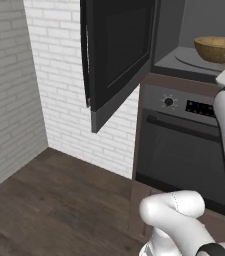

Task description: Pick the corn from the sink and place it in the bowl. Then pick the bowl and place it in the microwave. Then close the microwave door and press the start button.

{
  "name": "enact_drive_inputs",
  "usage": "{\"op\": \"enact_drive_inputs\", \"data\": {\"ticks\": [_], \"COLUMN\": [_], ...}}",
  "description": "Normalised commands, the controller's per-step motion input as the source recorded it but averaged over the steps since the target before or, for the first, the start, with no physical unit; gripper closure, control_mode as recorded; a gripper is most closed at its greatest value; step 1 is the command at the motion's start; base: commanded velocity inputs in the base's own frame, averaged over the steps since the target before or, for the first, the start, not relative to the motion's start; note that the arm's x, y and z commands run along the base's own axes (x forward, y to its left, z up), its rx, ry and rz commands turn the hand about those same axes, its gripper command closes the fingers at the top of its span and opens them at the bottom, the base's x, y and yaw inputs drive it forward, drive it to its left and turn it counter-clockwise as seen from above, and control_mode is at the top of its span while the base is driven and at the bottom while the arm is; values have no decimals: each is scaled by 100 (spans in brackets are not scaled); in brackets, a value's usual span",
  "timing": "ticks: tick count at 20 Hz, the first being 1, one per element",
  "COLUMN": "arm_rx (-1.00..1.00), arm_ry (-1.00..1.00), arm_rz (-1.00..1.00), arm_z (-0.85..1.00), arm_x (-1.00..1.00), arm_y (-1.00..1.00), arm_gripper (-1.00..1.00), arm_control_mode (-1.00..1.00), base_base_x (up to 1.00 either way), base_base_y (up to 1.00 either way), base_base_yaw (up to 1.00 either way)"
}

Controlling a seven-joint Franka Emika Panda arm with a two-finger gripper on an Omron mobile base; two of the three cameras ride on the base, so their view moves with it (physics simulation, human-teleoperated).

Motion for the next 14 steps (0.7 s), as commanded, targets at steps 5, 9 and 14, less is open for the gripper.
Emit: {"op": "enact_drive_inputs", "data": {"ticks": [5, 9, 14], "arm_rx": [0, 0, 0], "arm_ry": [27, 0, 0], "arm_rz": [0, 0, 0], "arm_z": [-2, -16, -35], "arm_x": [-89, -95, -73], "arm_y": [39, 45, 75], "arm_gripper": [-100, -100, -100], "arm_control_mode": [-100, -100, -100], "base_base_x": [0, 0, 0], "base_base_y": [0, 0, 0], "base_base_yaw": [0, 0, 0]}}
